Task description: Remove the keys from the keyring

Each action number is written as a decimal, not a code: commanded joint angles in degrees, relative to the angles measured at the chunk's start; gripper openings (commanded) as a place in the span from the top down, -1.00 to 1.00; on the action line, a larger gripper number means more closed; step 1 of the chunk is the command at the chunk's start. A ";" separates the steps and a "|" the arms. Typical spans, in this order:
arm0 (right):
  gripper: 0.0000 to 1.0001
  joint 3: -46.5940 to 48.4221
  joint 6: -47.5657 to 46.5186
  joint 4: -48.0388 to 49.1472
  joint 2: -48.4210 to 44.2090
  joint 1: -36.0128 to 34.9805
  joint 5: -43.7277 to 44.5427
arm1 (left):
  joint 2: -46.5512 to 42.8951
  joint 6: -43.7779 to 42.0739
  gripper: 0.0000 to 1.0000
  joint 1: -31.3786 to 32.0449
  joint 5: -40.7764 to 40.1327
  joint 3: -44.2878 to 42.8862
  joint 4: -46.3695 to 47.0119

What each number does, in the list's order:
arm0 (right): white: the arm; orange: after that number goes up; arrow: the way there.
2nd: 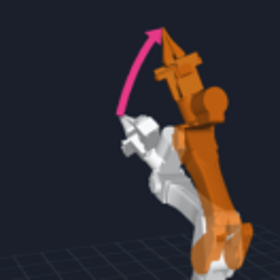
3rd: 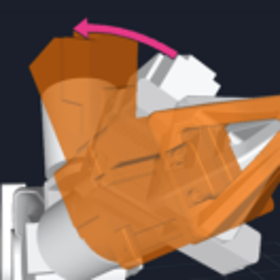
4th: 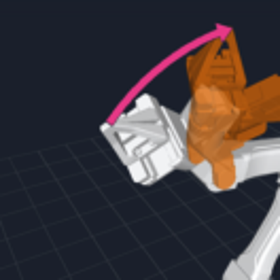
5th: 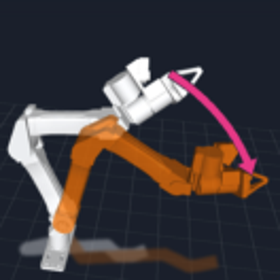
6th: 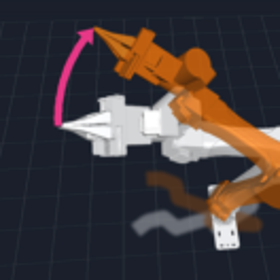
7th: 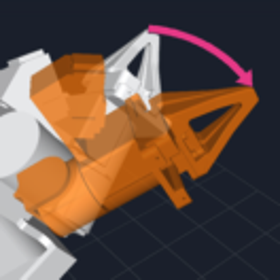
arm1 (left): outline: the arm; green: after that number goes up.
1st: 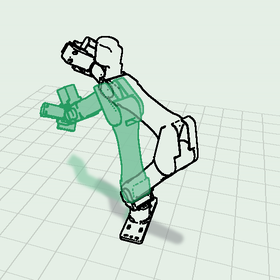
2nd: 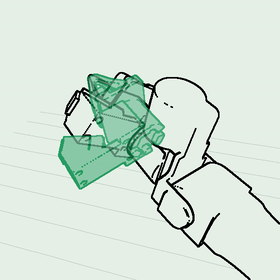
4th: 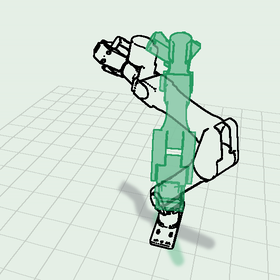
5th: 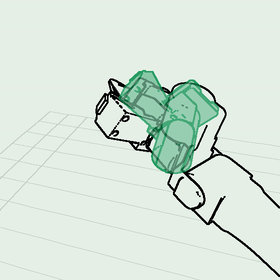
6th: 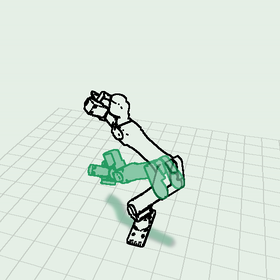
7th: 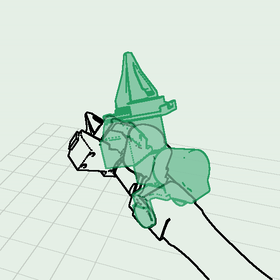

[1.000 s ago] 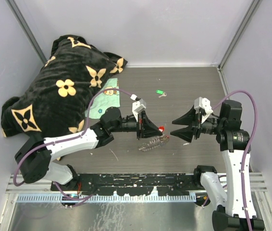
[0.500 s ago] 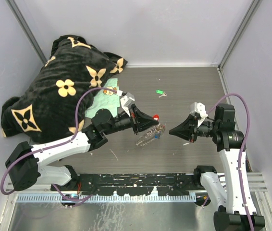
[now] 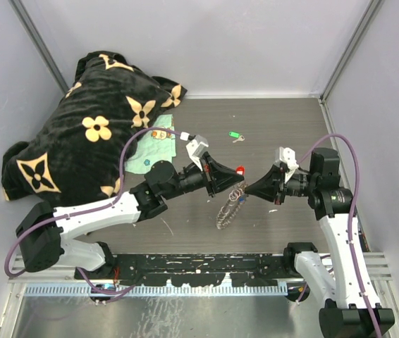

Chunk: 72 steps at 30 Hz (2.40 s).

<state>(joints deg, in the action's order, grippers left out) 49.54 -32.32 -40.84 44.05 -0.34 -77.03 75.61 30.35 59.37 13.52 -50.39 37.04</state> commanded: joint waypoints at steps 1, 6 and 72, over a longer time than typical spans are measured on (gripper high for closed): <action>0.96 0.51 2.82 4.71 0.50 -1.18 1.37 | 0.48 -1.45 1.00 1.41 -4.48 -3.82 5.88; 0.96 0.18 3.49 5.08 0.39 -2.02 3.23 | 1.12 -1.65 1.00 2.61 -7.30 -4.23 6.72; 0.67 6.58 -4.44 -1.44 1.03 1.31 -0.46 | 1.79 1.36 1.00 5.18 -8.77 -2.33 14.71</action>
<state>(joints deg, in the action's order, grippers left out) 53.76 -35.90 -44.16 44.80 1.23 -76.27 77.87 30.96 64.14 4.34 -49.36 44.53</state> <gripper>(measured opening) 0.166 0.018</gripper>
